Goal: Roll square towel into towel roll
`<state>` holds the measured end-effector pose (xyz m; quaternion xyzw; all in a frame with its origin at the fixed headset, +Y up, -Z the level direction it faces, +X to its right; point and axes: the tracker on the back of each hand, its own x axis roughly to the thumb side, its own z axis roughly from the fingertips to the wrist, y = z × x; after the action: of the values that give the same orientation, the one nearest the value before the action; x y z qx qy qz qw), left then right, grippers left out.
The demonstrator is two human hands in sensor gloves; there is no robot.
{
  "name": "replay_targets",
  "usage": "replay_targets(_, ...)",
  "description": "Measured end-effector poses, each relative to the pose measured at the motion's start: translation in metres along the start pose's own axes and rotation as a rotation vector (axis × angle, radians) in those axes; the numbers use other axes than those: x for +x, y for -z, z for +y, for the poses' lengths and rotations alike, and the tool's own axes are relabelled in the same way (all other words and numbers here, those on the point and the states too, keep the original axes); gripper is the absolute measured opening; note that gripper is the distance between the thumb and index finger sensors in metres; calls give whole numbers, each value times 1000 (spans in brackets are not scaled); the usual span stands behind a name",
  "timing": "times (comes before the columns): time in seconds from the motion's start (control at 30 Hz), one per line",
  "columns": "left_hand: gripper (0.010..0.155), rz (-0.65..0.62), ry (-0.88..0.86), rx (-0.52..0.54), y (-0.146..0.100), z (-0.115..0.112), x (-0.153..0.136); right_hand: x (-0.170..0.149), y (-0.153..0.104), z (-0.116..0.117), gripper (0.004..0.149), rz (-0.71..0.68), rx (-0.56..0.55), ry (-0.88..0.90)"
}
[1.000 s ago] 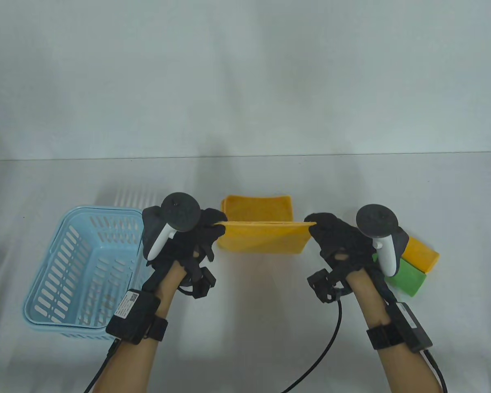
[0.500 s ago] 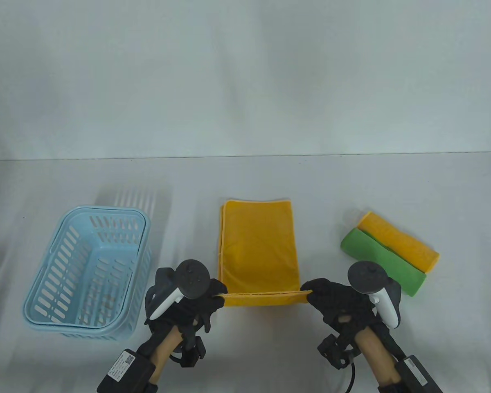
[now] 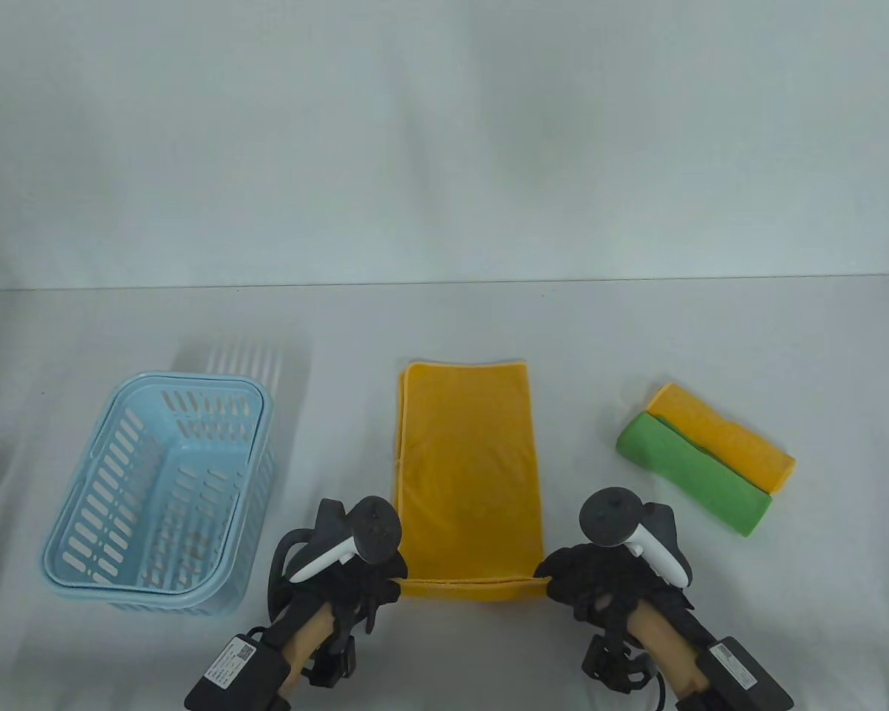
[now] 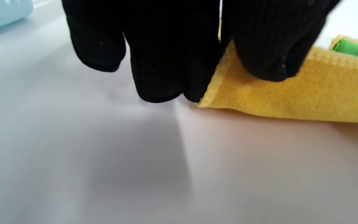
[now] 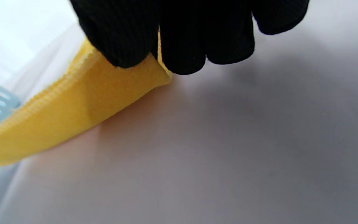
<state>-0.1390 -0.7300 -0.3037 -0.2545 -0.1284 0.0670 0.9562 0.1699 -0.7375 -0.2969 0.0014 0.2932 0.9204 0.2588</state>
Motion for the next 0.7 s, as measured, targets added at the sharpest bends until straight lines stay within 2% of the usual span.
replay_targets(0.2, 44, -1, 39, -98, 4, -8, 2, -2, 2, 6, 40, 37, 65, 5)
replay_targets(0.33, 44, 21, -27, -94, 9, -5, -4, -8, 6, 5, 40, 73, 40, 87)
replay_targets(0.5, 44, 82, -154, -57, 17, -3, -15, -11, 12, 3, 40, 95, -27, 88)
replay_targets(0.7, 44, 152, -101, 39, 23, -5, -13, -6, 17, 5, 41, 131, -133, 60)
